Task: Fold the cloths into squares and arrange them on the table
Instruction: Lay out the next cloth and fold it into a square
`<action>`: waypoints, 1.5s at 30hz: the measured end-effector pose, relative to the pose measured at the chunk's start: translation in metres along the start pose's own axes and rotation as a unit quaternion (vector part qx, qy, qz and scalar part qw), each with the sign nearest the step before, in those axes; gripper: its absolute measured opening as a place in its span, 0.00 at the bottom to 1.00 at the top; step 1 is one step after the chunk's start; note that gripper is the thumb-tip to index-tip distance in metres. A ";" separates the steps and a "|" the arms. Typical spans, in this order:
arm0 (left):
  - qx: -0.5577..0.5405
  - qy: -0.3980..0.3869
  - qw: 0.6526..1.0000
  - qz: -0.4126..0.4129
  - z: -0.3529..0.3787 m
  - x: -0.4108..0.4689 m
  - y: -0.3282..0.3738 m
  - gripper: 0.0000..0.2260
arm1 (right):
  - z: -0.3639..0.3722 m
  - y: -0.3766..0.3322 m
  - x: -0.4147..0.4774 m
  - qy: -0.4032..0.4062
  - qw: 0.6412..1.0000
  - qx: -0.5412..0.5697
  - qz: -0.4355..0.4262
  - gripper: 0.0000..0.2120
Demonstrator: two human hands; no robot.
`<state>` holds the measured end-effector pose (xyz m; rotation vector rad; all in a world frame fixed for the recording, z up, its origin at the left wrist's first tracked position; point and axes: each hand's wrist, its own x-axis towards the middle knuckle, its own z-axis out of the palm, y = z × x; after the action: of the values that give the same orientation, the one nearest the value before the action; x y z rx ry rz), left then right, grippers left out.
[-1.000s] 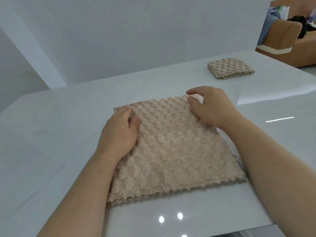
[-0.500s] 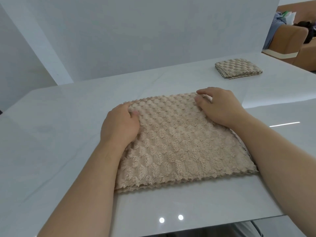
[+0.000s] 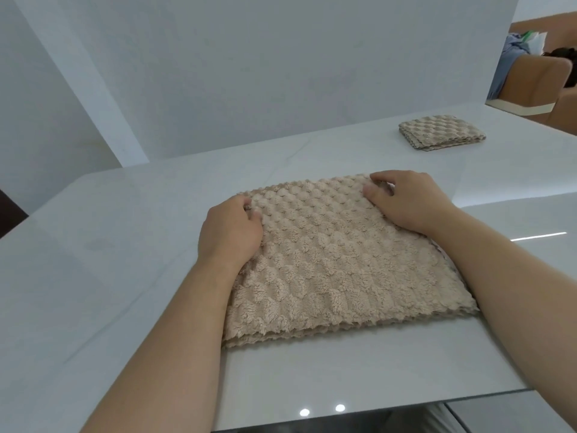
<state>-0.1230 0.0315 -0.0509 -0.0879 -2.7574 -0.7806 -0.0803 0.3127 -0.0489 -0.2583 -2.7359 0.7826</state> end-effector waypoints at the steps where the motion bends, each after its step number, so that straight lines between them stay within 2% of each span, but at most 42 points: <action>1: -0.004 0.003 1.000 0.003 0.001 0.001 -0.001 0.16 | 0.000 0.000 0.000 0.000 1.000 -0.002 -0.002 0.25; 10: -0.033 0.031 0.998 0.031 0.003 0.002 -0.002 0.12 | 0.001 0.000 0.001 0.012 0.999 -0.007 -0.041 0.21; 16: -0.100 0.065 0.990 0.077 -0.002 0.000 0.005 0.12 | 0.002 0.003 0.004 0.007 0.998 -0.005 -0.062 0.20; 19: -0.159 0.050 0.984 0.063 -0.004 0.000 0.009 0.17 | 0.003 0.003 0.005 0.002 0.998 -0.005 -0.069 0.20; 23: -0.218 0.021 0.975 0.032 -0.004 0.001 0.012 0.18 | 0.003 0.004 0.005 0.002 0.997 0.004 -0.074 0.19; 32: -0.247 -0.016 0.968 0.051 -0.006 -0.005 0.021 0.18 | 0.002 0.003 0.003 0.009 0.996 0.016 -0.089 0.18; 36: -0.197 -0.034 0.975 0.098 -0.008 -0.010 0.024 0.08 | 0.002 0.003 0.004 0.009 0.995 0.026 -0.096 0.19; 39: -0.096 -0.073 0.982 0.145 -0.008 -0.010 0.020 0.25 | 0.003 0.004 0.004 0.016 0.994 0.030 -0.102 0.20; 40: -0.078 -0.085 0.982 0.151 -0.009 -0.010 0.020 0.26 | 0.003 0.003 0.004 0.018 0.994 0.030 -0.103 0.21; 43: -0.066 -0.090 0.979 0.171 -0.009 -0.013 0.023 0.12 | 0.001 0.001 0.004 0.029 0.993 0.018 -0.115 0.21; 45: -0.059 -0.077 0.978 0.183 -0.008 -0.013 0.025 0.16 | -0.001 -0.002 0.002 0.039 0.991 0.021 -0.125 0.21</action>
<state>-0.1052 0.0486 -0.0358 -0.6843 -2.7094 -0.8616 -0.0819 0.3125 -0.0463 0.0619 -2.6082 0.7435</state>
